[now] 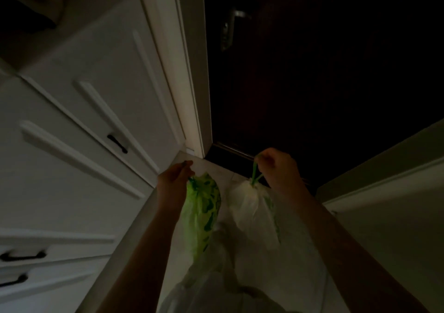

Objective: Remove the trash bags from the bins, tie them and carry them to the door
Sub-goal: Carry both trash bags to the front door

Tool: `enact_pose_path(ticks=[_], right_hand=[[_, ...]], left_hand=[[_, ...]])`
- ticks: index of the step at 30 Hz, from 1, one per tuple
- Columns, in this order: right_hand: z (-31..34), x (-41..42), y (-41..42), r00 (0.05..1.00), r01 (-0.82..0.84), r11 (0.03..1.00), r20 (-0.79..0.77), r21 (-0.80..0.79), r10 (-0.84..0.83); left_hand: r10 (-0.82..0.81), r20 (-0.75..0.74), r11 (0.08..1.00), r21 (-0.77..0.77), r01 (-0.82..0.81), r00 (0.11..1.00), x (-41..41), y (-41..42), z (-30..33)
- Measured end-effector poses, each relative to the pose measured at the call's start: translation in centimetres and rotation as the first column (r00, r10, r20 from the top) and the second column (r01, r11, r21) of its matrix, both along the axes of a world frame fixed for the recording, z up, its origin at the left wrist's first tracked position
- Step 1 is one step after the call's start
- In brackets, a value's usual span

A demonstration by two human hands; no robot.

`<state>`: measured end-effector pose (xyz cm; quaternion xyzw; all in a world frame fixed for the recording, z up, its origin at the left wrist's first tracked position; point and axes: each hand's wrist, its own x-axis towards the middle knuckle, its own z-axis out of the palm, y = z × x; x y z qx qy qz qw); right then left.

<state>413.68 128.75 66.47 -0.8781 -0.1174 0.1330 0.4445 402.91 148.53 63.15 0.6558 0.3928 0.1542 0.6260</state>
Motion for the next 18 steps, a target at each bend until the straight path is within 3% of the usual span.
enact_pose_path(ticks=[9, 18], right_hand=[[-1.4, 10.1, 6.7, 0.99, -0.136, 0.988, -0.034, -0.067, 0.134], [-4.7, 17.8, 11.8, 0.927, -0.363, 0.929, -0.128, -0.069, 0.353]], left_hand=[[0.037, -0.092, 0.998, 0.056, -0.032, 0.995, 9.6, 4.5, -2.5], [0.239, -0.173, 0.971, 0.033, -0.237, 0.956, 14.6, 6.0, -5.1]])
